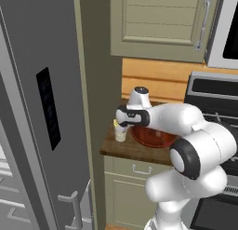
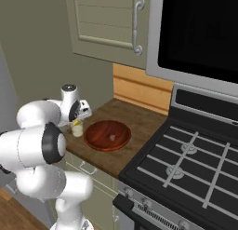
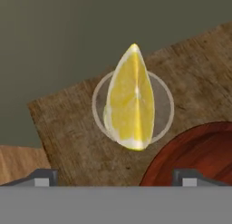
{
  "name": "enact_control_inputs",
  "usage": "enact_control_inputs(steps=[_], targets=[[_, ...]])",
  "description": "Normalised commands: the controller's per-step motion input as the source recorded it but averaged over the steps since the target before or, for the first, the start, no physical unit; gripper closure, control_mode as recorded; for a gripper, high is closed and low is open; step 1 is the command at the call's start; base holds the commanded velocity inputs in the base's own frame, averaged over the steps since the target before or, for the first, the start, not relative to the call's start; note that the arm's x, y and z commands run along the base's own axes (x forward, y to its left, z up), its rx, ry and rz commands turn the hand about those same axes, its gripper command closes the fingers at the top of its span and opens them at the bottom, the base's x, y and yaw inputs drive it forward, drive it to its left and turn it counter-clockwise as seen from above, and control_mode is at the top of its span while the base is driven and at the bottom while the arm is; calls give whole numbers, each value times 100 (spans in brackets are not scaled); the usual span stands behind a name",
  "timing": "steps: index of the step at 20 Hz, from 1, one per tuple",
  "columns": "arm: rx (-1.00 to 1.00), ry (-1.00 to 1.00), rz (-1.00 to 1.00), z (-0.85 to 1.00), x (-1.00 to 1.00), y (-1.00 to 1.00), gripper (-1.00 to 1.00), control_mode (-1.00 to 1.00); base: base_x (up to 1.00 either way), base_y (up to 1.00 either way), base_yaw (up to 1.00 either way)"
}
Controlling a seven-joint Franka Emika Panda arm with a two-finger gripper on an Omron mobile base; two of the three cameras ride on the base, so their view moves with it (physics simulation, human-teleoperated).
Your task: Grab a lemon wedge from the fridge and one ice cube from the ice bowl, and put them in the glass of lemonade.
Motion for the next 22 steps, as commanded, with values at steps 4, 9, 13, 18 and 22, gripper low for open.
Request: enact_control_inputs(steps=[4, 9, 13, 18, 22], targets=[[3, -8, 0, 0, -68, -17, -100, -100, 0, 0, 0], [3, -5, 0, 0, -51, -23, -100, -100, 0, 0, 0], [4, -4, -1, 10, -36, -27, -100, -100, 0, 0, 0], [-3, -4, -16, 100, -45, -23, -100, -100, 0, 0, 0], [0, 0, -26, 86, -94, -51, -100, -100, 0, 0, 0]])
